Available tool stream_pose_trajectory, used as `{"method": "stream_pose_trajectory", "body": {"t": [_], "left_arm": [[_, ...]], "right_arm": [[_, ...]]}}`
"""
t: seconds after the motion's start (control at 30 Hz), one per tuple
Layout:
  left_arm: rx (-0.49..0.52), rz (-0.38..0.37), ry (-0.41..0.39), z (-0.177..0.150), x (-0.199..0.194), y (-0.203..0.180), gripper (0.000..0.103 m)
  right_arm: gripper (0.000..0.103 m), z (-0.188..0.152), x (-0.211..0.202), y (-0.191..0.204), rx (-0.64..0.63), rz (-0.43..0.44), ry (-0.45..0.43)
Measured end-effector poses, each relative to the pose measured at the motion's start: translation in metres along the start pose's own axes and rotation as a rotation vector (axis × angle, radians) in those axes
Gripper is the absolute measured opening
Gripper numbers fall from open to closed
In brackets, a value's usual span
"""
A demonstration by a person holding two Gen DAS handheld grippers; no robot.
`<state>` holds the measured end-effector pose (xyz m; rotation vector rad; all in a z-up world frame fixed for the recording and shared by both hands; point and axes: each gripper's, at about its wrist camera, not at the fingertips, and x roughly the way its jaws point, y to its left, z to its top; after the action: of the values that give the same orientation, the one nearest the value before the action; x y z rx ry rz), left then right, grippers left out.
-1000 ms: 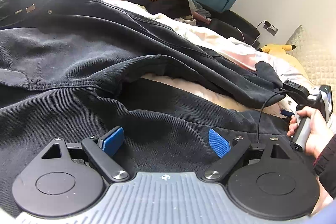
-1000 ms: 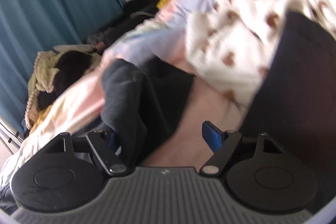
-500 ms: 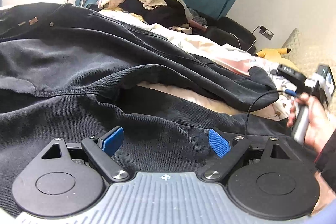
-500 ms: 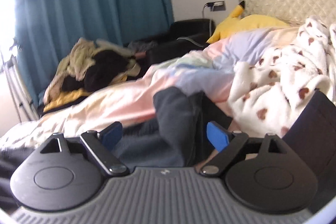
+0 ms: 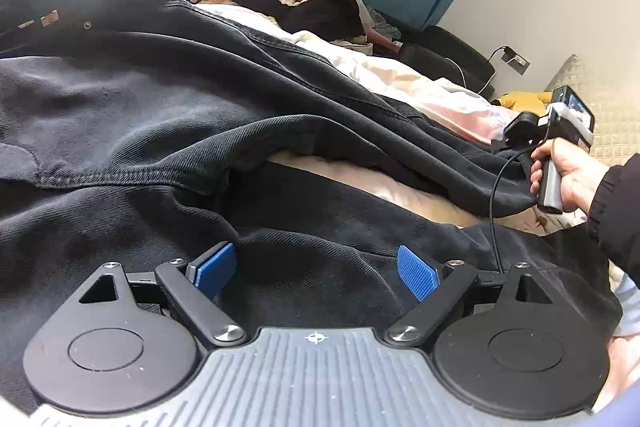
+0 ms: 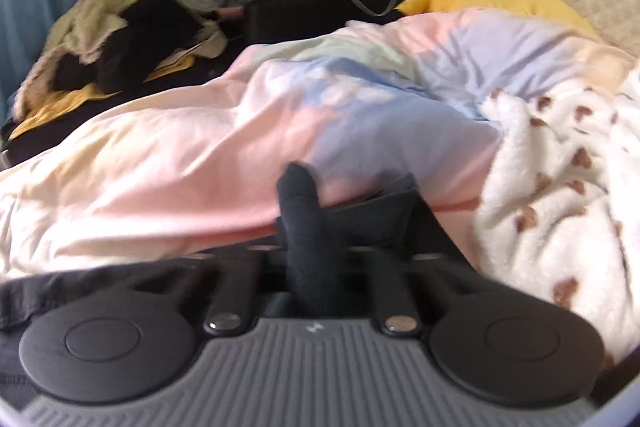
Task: Fold clothes
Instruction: 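Release the sleeve from the right tool and regrasp the jacket edge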
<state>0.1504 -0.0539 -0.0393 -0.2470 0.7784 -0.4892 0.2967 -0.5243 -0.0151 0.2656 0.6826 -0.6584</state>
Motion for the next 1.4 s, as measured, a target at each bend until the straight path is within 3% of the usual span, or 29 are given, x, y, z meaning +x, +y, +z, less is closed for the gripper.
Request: {"method": "stream_pose_trajectory", "body": {"t": [0.07,0.1,0.13,0.2,0.23,0.3,0.37,0.43,0.53,0.57,0.63,0.8,0.97,1.1,1.23,1.3,1.4], "left_arm": [[-0.013,-0.014,-0.006,0.0,-0.003,0.002,0.09],[-0.022,-0.024,-0.009,-0.001,-0.005,0.003,0.09],[-0.033,-0.031,-0.01,-0.001,-0.007,0.004,0.09],[-0.074,-0.07,-0.011,-0.001,-0.011,0.008,0.09],[-0.091,-0.074,-0.013,-0.001,-0.013,0.009,0.09],[-0.08,-0.06,-0.03,0.0,-0.016,0.007,0.09],[-0.073,-0.055,-0.04,0.0,-0.019,0.006,0.09],[-0.072,-0.054,-0.044,-0.001,-0.021,0.005,0.09],[-0.042,-0.037,-0.057,-0.003,-0.024,0.0,0.09],[-0.034,-0.031,-0.059,-0.004,-0.024,-0.001,0.09],[-0.027,-0.022,-0.061,-0.006,-0.023,-0.002,0.09],[-0.005,-0.002,-0.055,-0.004,-0.02,-0.005,0.09],[0.001,0.013,-0.016,-0.006,-0.012,-0.004,0.09],[-0.005,0.004,-0.019,-0.004,-0.013,-0.003,0.09],[-0.006,0.001,-0.027,-0.004,-0.013,-0.001,0.09],[-0.006,-0.003,-0.023,-0.005,-0.013,-0.001,0.09],[0.006,-0.003,-0.019,-0.006,-0.012,0.0,0.09]], "right_arm": [[0.009,0.004,-0.007,0.0,0.044,-0.015,-0.024],[0.009,0.012,-0.018,-0.002,0.073,0.024,-0.055],[0.009,0.022,-0.037,-0.005,0.106,0.109,-0.133],[0.009,0.041,-0.089,-0.024,0.177,0.312,-0.373],[0.009,0.047,-0.108,-0.037,0.223,0.368,-0.436],[0.009,0.051,-0.132,-0.065,0.308,0.385,-0.474],[0.009,0.033,-0.139,-0.1,0.379,0.357,-0.499],[0.009,-0.003,-0.122,-0.139,0.467,0.235,-0.423],[0.009,-0.081,-0.073,-0.191,0.641,0.076,-0.163],[0.009,-0.108,-0.06,-0.202,0.685,0.049,-0.102],[0.008,-0.14,-0.048,-0.214,0.709,0.093,-0.101],[0.009,-0.111,-0.056,-0.187,0.446,0.038,-0.131],[0.009,-0.075,-0.054,-0.182,0.596,0.141,-0.168],[0.009,0.003,-0.069,-0.153,0.488,0.191,-0.182],[0.009,0.065,-0.113,-0.128,0.386,0.372,-0.398],[0.009,0.076,-0.122,-0.126,0.323,0.382,-0.479],[0.009,0.057,-0.096,-0.159,0.346,0.313,-0.413]]}}
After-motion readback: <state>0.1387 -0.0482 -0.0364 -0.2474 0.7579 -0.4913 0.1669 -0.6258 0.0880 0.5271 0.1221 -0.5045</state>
